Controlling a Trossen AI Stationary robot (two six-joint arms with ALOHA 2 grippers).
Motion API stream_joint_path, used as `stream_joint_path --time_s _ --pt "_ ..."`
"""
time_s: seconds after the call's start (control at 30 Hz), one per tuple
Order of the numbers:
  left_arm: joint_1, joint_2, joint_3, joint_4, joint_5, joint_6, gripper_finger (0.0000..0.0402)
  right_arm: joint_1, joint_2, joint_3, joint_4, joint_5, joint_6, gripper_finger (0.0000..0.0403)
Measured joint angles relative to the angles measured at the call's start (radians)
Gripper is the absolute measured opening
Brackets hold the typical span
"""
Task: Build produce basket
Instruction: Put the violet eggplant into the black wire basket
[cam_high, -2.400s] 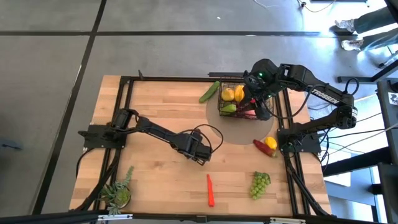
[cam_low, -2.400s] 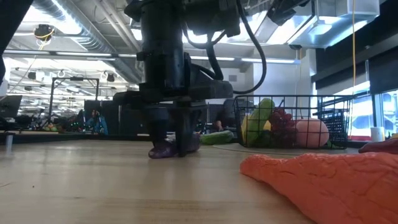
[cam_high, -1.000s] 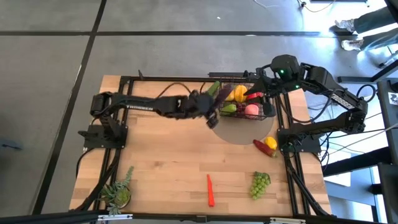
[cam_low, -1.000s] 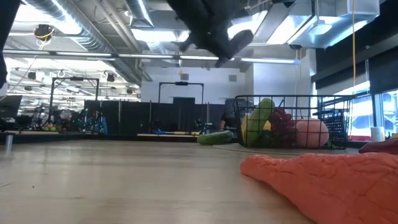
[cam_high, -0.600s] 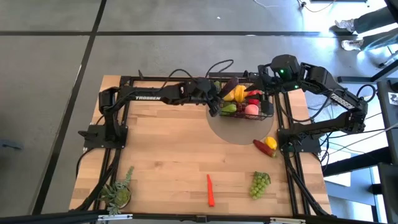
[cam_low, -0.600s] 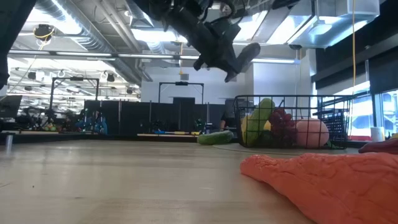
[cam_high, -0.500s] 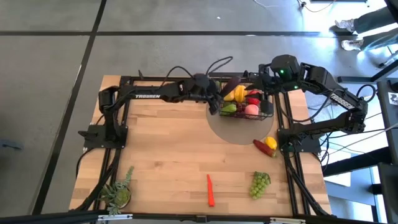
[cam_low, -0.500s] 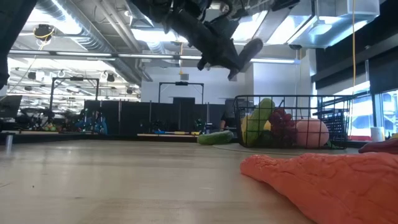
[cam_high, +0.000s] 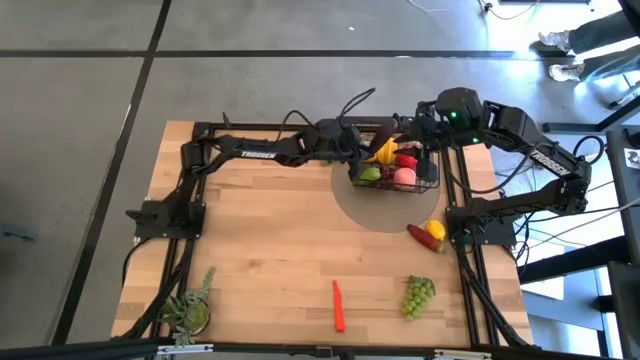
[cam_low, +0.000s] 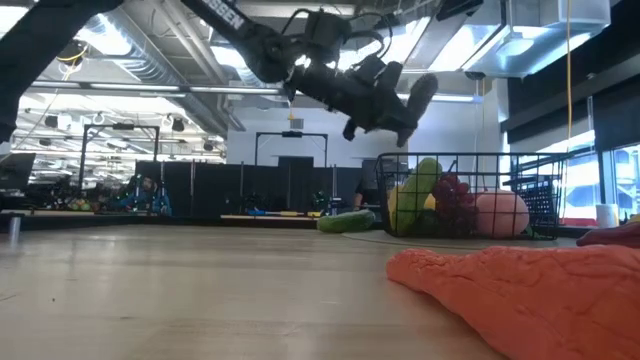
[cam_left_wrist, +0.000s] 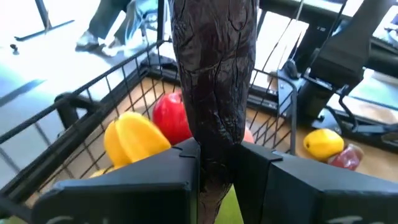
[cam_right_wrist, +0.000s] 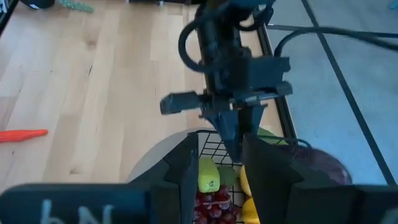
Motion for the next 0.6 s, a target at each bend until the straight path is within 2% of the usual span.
stream_joint_path --time_s 0.3,0.6 --pt "0.003 0.086 0.000 0.016 0.001 -0.026 0.0039 0.000 0.000 0.000 0.014 0.000 0.000 0.0119" --pt "0.007 0.097 0.001 -0.005 -0.007 -0.026 0.0039 0.000 0.000 0.000 0.014 0.000 0.000 0.0119"
